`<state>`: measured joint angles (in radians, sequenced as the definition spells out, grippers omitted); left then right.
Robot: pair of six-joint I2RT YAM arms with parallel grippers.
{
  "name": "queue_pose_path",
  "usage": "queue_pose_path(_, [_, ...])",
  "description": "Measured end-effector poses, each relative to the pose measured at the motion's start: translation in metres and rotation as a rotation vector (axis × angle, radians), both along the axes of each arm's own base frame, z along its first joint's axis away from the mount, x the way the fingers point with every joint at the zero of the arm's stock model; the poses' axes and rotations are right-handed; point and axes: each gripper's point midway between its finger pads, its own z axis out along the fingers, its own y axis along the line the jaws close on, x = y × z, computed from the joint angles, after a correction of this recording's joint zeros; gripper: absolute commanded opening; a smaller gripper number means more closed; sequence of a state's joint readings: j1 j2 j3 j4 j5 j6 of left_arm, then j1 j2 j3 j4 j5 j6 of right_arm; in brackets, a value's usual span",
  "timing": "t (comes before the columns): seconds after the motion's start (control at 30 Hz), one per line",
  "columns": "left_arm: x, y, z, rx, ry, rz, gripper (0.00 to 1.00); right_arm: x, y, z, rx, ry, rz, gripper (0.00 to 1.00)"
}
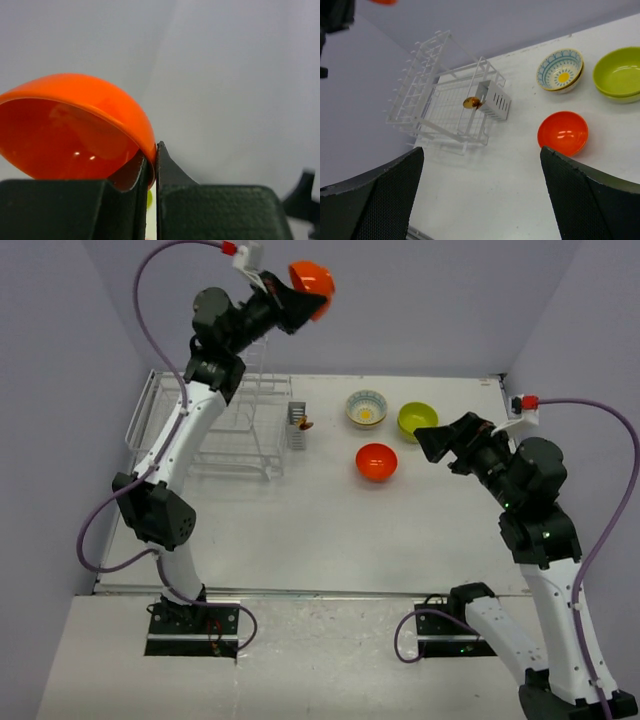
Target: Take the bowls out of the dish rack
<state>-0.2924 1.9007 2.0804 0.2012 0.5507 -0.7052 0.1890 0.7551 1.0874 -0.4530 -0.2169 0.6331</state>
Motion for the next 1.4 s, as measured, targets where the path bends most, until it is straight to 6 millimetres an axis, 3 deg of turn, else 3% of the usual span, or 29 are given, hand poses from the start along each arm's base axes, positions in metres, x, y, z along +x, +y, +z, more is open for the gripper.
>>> queue_pose_path(0.07, [-0.045,-0.039,-0.028,0.139,-0.026,-0.101,0.0,0.003,-0.006,0.016,-0.006,-0.019,-0.035,0.99])
queue_pose_path(0.17, [-0.117,-0.08,-0.107,0.347,-0.004,-0.256,0.0,0.014,-0.014,0.031,-0.027,-0.018,-0.082,0.99])
queue_pose_path(0.27, [-0.176,-0.099,-0.198,0.575,-0.007,-0.36,0.0,0.029,-0.022,0.033,-0.069,0.007,-0.121,0.99])
queue_pose_path(0.37, [-0.24,-0.11,-0.272,0.757,-0.04,-0.51,0.0,0.044,-0.026,0.017,-0.126,0.072,-0.139,0.99])
queue_pose_path(0.47, [-0.285,-0.11,-0.313,0.865,-0.074,-0.638,0.0,0.058,-0.022,-0.009,-0.173,0.175,-0.11,0.99])
queue_pose_path(0.63, [-0.293,-0.11,-0.319,0.928,-0.191,-0.681,0.0,0.072,0.01,-0.07,-0.258,0.375,0.055,0.99])
queue_pose_path(0.73, [-0.291,-0.112,-0.315,0.955,-0.239,-0.697,0.0,0.063,0.033,-0.108,-0.335,0.497,0.168,0.97])
queue_pose_path(0.83, [-0.285,-0.119,-0.311,0.989,-0.274,-0.697,0.0,0.047,0.049,-0.13,-0.403,0.573,0.252,0.91])
queue_pose_path(1.0, [-0.28,-0.126,-0.319,1.061,-0.279,-0.708,0.0,0.032,0.056,-0.137,-0.46,0.593,0.3,0.75])
queue_pose_path(1.13, [-0.28,-0.123,-0.326,1.111,-0.265,-0.708,0.0,0.03,0.056,-0.142,-0.497,0.602,0.303,0.46])
queue_pose_path(1.33, [-0.281,-0.118,-0.33,1.148,-0.254,-0.708,0.0,0.029,0.061,-0.153,-0.527,0.628,0.313,0.44])
queue_pose_path(1.4, [-0.282,-0.117,-0.332,1.156,-0.25,-0.709,0.0,0.029,0.063,-0.156,-0.537,0.633,0.319,0.26])
